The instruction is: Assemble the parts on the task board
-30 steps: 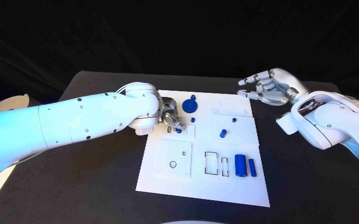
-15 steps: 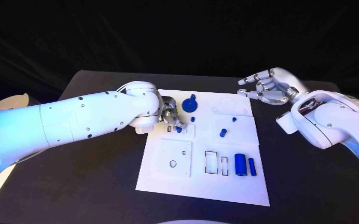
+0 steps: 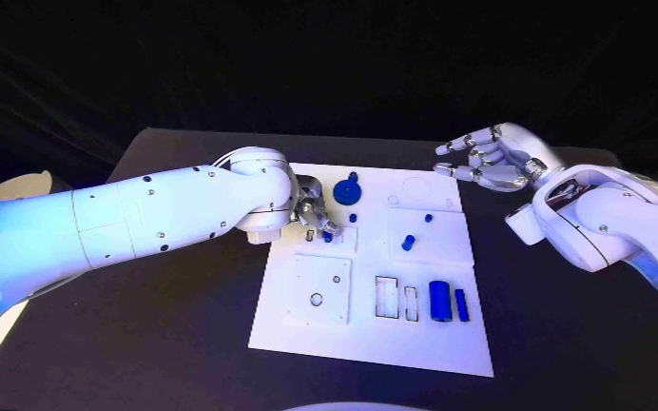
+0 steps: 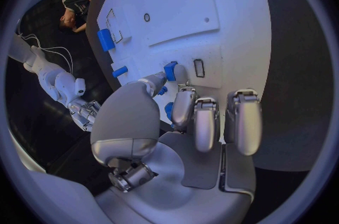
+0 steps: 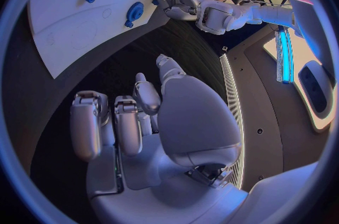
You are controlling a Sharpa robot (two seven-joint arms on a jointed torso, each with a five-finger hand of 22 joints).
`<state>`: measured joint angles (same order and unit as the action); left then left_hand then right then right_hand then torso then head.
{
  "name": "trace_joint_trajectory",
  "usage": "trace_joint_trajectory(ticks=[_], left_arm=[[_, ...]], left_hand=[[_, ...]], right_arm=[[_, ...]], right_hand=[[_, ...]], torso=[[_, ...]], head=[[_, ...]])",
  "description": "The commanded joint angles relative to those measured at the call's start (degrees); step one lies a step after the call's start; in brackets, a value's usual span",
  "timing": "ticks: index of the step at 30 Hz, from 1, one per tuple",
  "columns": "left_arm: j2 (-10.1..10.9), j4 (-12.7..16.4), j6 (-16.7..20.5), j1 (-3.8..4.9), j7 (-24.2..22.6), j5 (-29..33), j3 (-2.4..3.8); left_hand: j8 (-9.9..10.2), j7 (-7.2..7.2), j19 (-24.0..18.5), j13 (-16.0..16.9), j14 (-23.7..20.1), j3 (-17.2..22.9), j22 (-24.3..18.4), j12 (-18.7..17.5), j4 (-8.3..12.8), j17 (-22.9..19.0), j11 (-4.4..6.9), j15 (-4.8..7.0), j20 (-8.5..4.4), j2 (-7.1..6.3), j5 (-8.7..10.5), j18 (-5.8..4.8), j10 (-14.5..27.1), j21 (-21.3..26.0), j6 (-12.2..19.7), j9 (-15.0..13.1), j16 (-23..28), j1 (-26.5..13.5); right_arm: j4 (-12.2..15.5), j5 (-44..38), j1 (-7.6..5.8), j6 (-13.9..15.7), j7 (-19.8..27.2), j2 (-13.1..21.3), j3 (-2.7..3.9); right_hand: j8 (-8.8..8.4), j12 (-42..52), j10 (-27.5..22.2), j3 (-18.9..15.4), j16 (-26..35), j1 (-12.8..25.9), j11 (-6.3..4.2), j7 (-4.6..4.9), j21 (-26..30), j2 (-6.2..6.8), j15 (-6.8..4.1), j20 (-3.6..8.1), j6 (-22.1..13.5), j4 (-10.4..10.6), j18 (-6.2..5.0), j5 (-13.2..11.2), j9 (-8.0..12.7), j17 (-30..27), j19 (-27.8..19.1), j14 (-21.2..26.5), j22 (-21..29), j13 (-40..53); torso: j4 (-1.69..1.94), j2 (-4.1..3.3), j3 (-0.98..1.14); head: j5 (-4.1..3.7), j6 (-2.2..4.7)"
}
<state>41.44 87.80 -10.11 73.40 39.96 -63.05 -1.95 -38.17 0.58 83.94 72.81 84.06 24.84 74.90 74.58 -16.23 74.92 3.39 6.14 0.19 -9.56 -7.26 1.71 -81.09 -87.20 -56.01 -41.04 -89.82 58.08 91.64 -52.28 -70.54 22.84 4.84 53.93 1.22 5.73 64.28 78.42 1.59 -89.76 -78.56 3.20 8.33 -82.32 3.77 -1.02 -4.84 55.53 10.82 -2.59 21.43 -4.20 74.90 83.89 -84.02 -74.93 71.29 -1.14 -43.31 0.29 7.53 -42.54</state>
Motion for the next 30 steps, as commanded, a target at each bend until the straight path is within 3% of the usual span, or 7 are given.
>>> trace_joint_trajectory(ticks=[1,4,10,17,22,27,30], left_arm=[[-0.3,0.1,-2.9,-0.76,2.8,0.7,-0.61],[-0.2,0.1,-2.4,-0.76,2.7,0.6,-0.60],[0.0,0.2,-1.2,-0.76,2.7,0.6,-0.50],[0.8,1.0,0.7,-0.76,2.6,0.6,-0.17],[1.7,2.4,2.5,-0.57,2.5,1.5,0.93],[2.6,3.3,1.4,0.75,2.5,3.2,2.51],[3.3,2.5,-3.5,3.07,2.7,4.0,3.28]], left_hand=[[0.0,-0.13,4.6,0.2,5.9,-1.8,11.0,0.5,-0.3,15.1,-0.08,0.29,-0.29,-0.20,0.08,-0.80,-0.4,-0.4,-0.3,-0.1,-0.2,0.0],[-0.1,-0.21,4.7,0.4,5.9,-6.2,11.2,0.6,-0.4,15.1,-0.02,0.31,-0.30,-0.05,0.15,-0.84,-0.6,-0.5,-0.5,-0.1,-0.2,-1.6],[-0.1,-0.31,4.8,0.6,5.9,-15.8,11.5,0.7,-0.5,15.1,0.09,0.44,-0.42,1.61,0.39,-0.90,-0.7,-0.6,-0.5,-0.2,-0.2,-3.0],[-0.1,-0.33,4.7,0.5,5.9,-19.4,11.3,0.5,-0.5,15.1,0.08,0.44,-0.46,2.82,0.42,-0.85,-0.6,-0.5,-0.4,-0.3,-0.2,-2.8],[0.0,-0.17,4.6,-0.4,5.9,-21.2,11.0,-0.4,-0.5,15.1,-0.04,0.36,-0.41,3.20,0.34,-0.78,0.0,-0.3,0.1,-0.3,-0.2,-2.1],[0.4,0.38,3.8,-2.7,5.9,-23.4,9.0,-2.6,-0.5,15.1,-0.51,-0.01,-0.10,3.45,0.09,-0.33,1.8,1.0,1.6,-0.3,-0.2,-0.2],[2.8,1.81,2.9,-7.5,5.9,-24.2,6.7,-7.2,-0.1,15.1,-1.69,-0.89,0.56,3.82,0.03,0.17,5.5,2.6,5.2,0.9,-0.2,3.1]], right_arm=[[0.0,-0.1,0.03,-0.8,0.6,0.0,0.00],[0.0,-0.1,0.03,-0.8,0.6,-0.1,0.00],[-0.1,-0.1,0.03,-0.7,0.6,-0.1,0.00],[-0.4,-0.1,0.07,-0.7,0.6,-0.2,0.00],[-0.7,0.0,0.19,-0.7,0.6,-0.3,-0.02],[-1.1,0.1,0.36,-0.7,0.6,-0.5,-0.04],[-1.3,0.1,0.43,-0.7,0.5,-0.6,-0.06]], right_hand=[[0.26,-0.3,-0.4,-0.4,0.2,0.5,-0.20,-0.22,0.3,0.00,-0.22,0.19,0.3,0.0,-0.63,0.5,0.1,14.5,-0.3,-5.8,-0.1,-0.1],[0.26,-0.3,-0.4,-0.4,0.2,0.5,-0.20,-0.22,0.3,0.00,-0.22,0.19,0.3,0.0,-0.63,0.5,0.1,14.5,-0.3,-5.8,-0.1,-0.1],[0.27,-0.3,-0.4,-0.4,0.2,0.5,-0.20,-0.22,0.3,0.01,-0.22,0.19,0.3,0.0,-0.64,0.5,0.1,14.5,-0.4,-5.8,-0.1,-0.1],[0.27,-0.3,-0.4,-0.4,0.3,0.6,-0.19,-0.22,0.4,0.02,-0.22,0.19,0.3,0.1,-0.64,0.5,0.1,14.5,-0.4,-5.8,0.0,-0.1],[0.28,-0.3,-0.4,-0.4,0.2,0.6,-0.19,-0.21,0.4,0.02,-0.22,0.19,0.3,0.1,-0.64,0.5,0.1,14.5,-0.4,-5.8,0.0,-0.2],[0.28,-0.3,-0.4,-0.4,0.2,0.6,-0.19,-0.21,0.4,0.02,-0.22,0.19,0.3,0.1,-0.64,0.5,0.1,14.5,-0.4,-5.8,0.0,-0.2],[0.28,-0.3,-0.4,-0.4,0.2,0.6,-0.19,-0.21,0.4,0.02,-0.22,0.19,0.3,0.1,-0.64,0.5,0.1,14.5,-0.4,-5.8,0.0,-0.2]], torso=[[0.05,0.02,0.00],[0.02,0.03,0.00],[0.03,0.04,-0.01],[-0.02,-0.01,-0.06],[-0.01,0.05,-0.04],[-0.09,0.04,0.00],[-0.11,0.05,0.10]], head=[[-0.01,0.00],[0.02,0.04],[0.02,0.09],[-0.14,0.34],[-0.23,0.57],[-0.21,0.84],[-0.14,0.99]])
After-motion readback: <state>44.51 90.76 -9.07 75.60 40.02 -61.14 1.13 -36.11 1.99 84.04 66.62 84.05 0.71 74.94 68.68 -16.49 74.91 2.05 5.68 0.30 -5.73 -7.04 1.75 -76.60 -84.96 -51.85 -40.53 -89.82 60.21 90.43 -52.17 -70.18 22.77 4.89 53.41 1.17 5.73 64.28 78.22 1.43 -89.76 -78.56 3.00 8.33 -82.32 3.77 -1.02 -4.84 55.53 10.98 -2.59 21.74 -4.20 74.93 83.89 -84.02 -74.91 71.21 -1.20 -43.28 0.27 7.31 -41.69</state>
